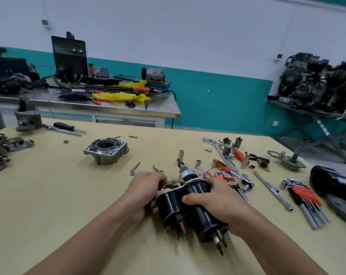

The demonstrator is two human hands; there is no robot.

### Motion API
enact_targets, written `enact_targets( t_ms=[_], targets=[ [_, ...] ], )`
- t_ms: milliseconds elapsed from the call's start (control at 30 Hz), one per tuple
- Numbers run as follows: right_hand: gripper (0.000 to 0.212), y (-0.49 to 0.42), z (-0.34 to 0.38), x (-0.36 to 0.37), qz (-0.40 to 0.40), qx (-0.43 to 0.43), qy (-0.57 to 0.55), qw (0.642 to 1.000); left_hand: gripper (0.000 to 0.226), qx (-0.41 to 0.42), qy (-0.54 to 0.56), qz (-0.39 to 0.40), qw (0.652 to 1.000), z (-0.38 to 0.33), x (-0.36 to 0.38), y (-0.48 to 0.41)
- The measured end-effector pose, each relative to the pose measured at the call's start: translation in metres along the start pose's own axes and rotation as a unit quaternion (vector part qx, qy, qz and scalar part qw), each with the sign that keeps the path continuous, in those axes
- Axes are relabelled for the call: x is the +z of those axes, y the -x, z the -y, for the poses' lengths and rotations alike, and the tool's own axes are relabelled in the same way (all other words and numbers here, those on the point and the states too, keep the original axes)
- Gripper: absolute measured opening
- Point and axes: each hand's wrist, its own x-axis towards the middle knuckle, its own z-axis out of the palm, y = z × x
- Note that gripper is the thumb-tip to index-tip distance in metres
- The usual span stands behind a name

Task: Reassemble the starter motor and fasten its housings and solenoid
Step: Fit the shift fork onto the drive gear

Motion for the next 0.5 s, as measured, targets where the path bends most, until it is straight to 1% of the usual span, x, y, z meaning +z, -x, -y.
enact_targets(
  t_ms=[33, 67, 133, 167, 200, 267, 333, 400, 500],
  targets=[
    [0.057, 0.003, -0.003, 0.001, -0.012, -0.015, -0.020, 1.000, 0.016, 0.015, 0.010, -0.002, 1.000, 0.000, 0.000, 0.001],
    [0.066, 0.005, -0.005, 0.002, -0.028, -0.042, -0.028, 0.998, 0.017, 0.034, 0.014, -0.004, 0.999, -0.001, 0.000, 0.001],
    [0.096, 0.009, -0.007, 0.001, -0.057, -0.117, 0.003, 0.991, 0.021, 0.087, 0.001, -0.011, 0.996, -0.005, -0.002, 0.003],
    [0.105, 0.010, -0.006, 0.000, -0.061, -0.148, 0.021, 0.987, 0.023, 0.121, -0.013, -0.015, 0.992, -0.008, -0.002, 0.004],
    [0.108, 0.010, -0.004, -0.002, -0.056, -0.166, 0.029, 0.984, 0.026, 0.161, -0.029, -0.018, 0.986, -0.010, -0.003, 0.006],
    [0.111, 0.007, -0.001, -0.003, -0.027, -0.171, 0.031, 0.984, 0.027, 0.237, -0.056, -0.021, 0.970, -0.013, -0.006, 0.010],
    [0.112, 0.006, 0.001, -0.003, -0.011, -0.169, 0.020, 0.985, 0.027, 0.277, -0.051, -0.024, 0.959, -0.013, -0.007, 0.013],
    [0.111, 0.005, 0.002, -0.002, -0.010, -0.175, 0.011, 0.985, 0.027, 0.290, -0.024, -0.030, 0.956, -0.014, -0.006, 0.014],
    [0.109, 0.004, 0.005, -0.002, 0.016, -0.183, 0.002, 0.983, 0.029, 0.275, 0.041, -0.028, 0.960, -0.018, -0.008, 0.013]
  ],
)
